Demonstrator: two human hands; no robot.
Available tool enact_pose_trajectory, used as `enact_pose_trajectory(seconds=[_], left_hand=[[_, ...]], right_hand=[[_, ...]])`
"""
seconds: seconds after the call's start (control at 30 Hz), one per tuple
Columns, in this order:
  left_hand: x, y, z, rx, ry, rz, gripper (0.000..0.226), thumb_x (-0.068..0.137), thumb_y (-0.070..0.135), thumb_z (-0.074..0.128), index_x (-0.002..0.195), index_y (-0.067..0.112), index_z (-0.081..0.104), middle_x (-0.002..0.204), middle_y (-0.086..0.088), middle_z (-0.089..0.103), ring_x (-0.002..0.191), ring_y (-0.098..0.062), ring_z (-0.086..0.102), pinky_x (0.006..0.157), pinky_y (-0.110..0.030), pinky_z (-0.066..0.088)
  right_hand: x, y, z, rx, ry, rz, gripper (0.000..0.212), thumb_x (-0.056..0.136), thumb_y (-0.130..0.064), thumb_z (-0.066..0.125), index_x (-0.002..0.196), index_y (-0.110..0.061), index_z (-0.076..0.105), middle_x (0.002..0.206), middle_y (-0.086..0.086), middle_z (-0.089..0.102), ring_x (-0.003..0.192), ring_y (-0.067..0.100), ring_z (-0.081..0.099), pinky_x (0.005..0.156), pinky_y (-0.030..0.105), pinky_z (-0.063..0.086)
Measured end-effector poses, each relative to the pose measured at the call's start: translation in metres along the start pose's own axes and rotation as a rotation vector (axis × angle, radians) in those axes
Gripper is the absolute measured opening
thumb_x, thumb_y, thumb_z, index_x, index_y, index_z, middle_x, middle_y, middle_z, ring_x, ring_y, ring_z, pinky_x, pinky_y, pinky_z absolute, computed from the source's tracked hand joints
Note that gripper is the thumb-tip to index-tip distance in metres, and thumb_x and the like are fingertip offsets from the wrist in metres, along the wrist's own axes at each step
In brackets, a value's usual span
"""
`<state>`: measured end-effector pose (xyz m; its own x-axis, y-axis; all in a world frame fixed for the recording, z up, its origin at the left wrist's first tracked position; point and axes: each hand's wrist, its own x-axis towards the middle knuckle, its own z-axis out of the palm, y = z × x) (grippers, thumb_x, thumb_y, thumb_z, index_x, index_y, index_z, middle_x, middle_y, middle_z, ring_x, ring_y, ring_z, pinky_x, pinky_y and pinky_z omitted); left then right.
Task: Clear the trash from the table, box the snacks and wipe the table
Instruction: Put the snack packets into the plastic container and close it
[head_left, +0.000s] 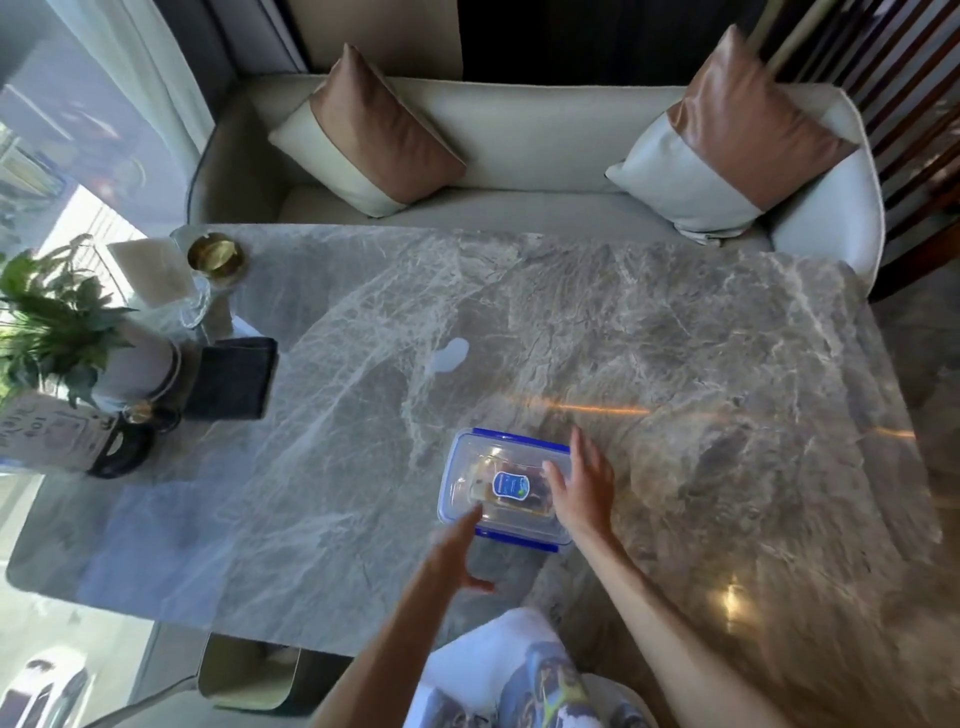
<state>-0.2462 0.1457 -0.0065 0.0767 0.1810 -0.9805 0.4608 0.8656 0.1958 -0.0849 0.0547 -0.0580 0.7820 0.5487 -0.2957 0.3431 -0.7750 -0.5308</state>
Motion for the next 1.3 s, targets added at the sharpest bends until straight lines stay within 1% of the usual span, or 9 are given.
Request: enact_pose_trajectory(seconds=[0.1,0.23,0.33,0.6,0.73,0.9,1.03,1.13,1.3], left_hand=[[0.026,0.012,-0.015,0.125,0.222,0.375,0.082,0.081,0.038,0.071,0.144,0.006,0.029,0.144,-0.018,0.040,0.126,-0.029,0.050,0.101,-0.040,0.046],[0.034,0.023,-0.011,0.285,0.172,0.494,0.043,0.084,0.018,0.067,0.122,0.003,0.055,0.099,-0.012,0.062,0.071,-0.017,0.058,0.057,-0.027,0.047],[0.036,0.018,-0.010,0.283,0.227,0.486,0.033,0.084,0.012,0.066,0.114,0.007,0.056,0.096,-0.011,0.059,0.071,-0.021,0.054,0.052,-0.026,0.042],[0.031,0.008,-0.013,0.180,0.133,0.509,0.017,0.088,0.005,0.060,0.096,0.011,0.047,0.088,-0.007,0.051,0.067,-0.016,0.051,0.056,-0.030,0.043],[0.021,0.006,-0.046,0.111,0.111,0.522,0.031,0.083,0.012,0.068,0.104,0.010,0.046,0.086,-0.003,0.053,0.066,-0.014,0.053,0.049,-0.026,0.046],[0.006,0.005,-0.148,-0.077,0.146,0.514,0.049,0.069,0.022,0.073,0.109,0.009,0.046,0.091,-0.004,0.053,0.073,-0.019,0.056,0.061,-0.034,0.052],[0.001,-0.004,-0.260,-0.204,0.243,0.526,0.046,0.061,0.032,0.066,0.100,0.013,0.050,0.089,-0.003,0.055,0.066,-0.015,0.053,0.055,-0.027,0.046],[0.000,-0.014,-0.356,-0.271,0.333,0.538,0.023,0.076,0.016,0.073,0.091,0.014,0.054,0.088,-0.007,0.059,0.065,-0.017,0.056,0.054,-0.029,0.048],[0.001,-0.045,-0.491,-0.398,0.446,0.497,0.025,0.078,0.009,0.073,0.098,0.009,0.058,0.097,-0.015,0.066,0.073,-0.024,0.062,0.056,-0.032,0.055]], right_hand=[[-0.031,0.022,0.000,0.479,-0.196,0.323,0.069,0.089,-0.051,0.055,0.147,-0.019,0.033,0.148,0.009,0.043,0.132,0.026,0.046,0.108,0.040,0.039],[-0.043,0.027,0.001,0.732,-0.207,0.411,0.025,0.091,-0.043,0.057,0.109,-0.026,0.061,0.109,0.004,0.070,0.099,0.018,0.067,0.088,0.036,0.054],[-0.041,0.027,-0.007,0.759,-0.198,0.415,0.017,0.090,-0.042,0.060,0.095,-0.026,0.063,0.095,0.001,0.071,0.089,0.017,0.067,0.082,0.035,0.054],[-0.038,0.029,-0.009,0.786,-0.214,0.441,0.020,0.088,-0.032,0.066,0.104,-0.020,0.067,0.098,0.002,0.072,0.088,0.016,0.067,0.080,0.034,0.055],[-0.044,-0.003,-0.006,0.821,-0.244,0.394,0.015,0.088,-0.026,0.066,0.103,-0.020,0.066,0.096,0.001,0.072,0.087,0.016,0.068,0.078,0.031,0.056],[-0.051,-0.090,0.038,0.771,-0.387,0.243,0.018,0.088,-0.021,0.067,0.102,-0.010,0.068,0.090,0.005,0.073,0.070,0.008,0.066,0.057,0.017,0.052],[-0.073,-0.175,0.107,0.662,-0.533,0.149,0.030,0.081,-0.038,0.072,0.102,-0.017,0.072,0.086,-0.002,0.075,0.075,0.010,0.064,0.072,0.029,0.050],[-0.092,-0.234,0.180,0.539,-0.641,0.062,0.041,0.067,-0.062,0.073,0.095,-0.032,0.074,0.088,-0.003,0.077,0.079,0.013,0.066,0.076,0.036,0.051],[-0.154,-0.361,0.256,0.488,-0.777,0.015,0.027,0.085,-0.026,0.070,0.108,-0.013,0.070,0.099,0.007,0.074,0.086,0.019,0.067,0.080,0.035,0.053]])
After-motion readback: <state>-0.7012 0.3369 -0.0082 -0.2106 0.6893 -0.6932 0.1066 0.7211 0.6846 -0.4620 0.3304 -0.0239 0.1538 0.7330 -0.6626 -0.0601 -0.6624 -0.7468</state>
